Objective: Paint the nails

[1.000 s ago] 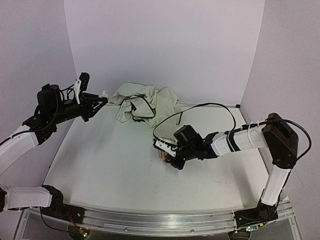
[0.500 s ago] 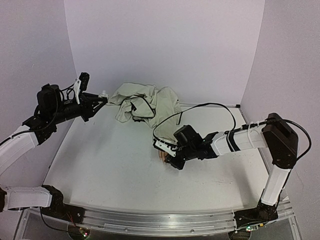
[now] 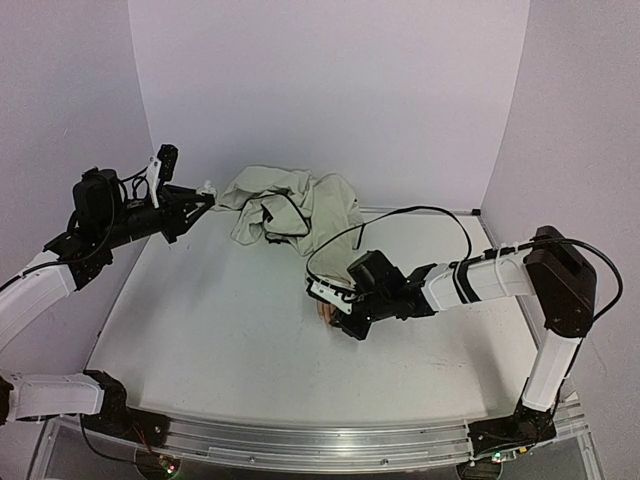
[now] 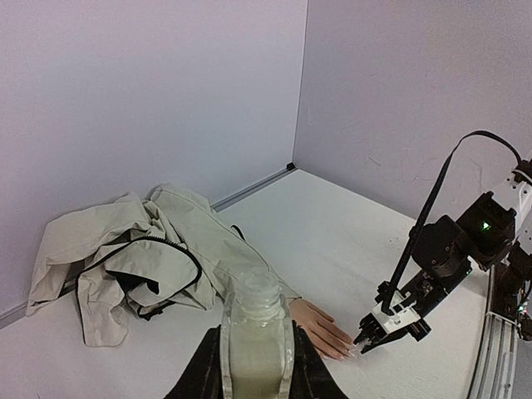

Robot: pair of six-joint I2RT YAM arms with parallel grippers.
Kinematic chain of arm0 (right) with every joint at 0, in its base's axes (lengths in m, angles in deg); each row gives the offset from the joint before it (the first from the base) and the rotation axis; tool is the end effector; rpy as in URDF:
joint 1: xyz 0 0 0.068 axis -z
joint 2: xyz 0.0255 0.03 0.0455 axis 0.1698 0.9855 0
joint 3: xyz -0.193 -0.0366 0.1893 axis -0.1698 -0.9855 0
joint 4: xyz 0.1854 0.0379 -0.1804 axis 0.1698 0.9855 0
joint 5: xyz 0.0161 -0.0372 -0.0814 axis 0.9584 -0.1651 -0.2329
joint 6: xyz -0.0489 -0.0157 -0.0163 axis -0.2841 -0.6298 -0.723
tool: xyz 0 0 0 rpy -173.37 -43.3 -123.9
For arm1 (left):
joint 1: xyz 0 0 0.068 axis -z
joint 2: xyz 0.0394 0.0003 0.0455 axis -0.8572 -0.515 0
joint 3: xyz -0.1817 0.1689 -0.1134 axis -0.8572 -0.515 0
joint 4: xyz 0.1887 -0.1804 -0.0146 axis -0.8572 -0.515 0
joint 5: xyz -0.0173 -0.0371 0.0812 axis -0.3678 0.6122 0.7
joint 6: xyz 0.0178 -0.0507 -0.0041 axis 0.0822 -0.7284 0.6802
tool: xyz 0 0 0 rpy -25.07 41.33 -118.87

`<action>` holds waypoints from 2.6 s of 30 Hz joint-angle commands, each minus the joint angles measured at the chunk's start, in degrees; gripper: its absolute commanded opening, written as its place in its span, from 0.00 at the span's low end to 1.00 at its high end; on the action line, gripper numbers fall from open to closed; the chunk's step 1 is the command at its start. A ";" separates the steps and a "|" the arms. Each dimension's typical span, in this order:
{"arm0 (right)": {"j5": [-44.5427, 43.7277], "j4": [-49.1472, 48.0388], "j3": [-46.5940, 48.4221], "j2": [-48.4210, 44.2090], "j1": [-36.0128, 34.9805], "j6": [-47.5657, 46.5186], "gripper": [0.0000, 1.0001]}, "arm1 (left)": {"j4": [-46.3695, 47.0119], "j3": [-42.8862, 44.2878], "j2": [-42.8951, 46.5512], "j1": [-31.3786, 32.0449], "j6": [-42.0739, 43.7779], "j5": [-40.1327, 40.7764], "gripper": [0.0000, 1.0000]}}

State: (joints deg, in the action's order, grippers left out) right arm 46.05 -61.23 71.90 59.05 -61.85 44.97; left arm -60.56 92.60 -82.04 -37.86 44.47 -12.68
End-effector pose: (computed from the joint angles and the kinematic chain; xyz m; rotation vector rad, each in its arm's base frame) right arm 0.2409 0.3132 0.1783 -1.2529 1.6993 0.4296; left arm 0.2074 -0.0995 0.3576 0.7232 1.5207 -0.6955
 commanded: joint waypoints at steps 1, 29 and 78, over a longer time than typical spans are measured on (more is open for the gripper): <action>1.00 1.72 -0.10 -0.39 -0.41 0.65 0.00 | 4.17 0.17 1.45 -0.38 -0.06 -0.95 0.00; 1.81 3.20 -0.20 0.10 -0.88 0.95 0.00 | 4.16 0.12 1.53 -0.40 -0.01 -1.21 0.00; -2.32 -1.82 -0.19 -0.39 -0.92 0.22 0.00 | 4.19 0.15 1.22 -0.49 -0.01 -1.10 0.00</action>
State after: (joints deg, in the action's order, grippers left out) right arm 44.04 -62.96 70.57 58.77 -62.59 45.14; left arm -60.56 92.60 -81.95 -38.03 44.47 -12.76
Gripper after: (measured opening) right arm 0.152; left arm 0.210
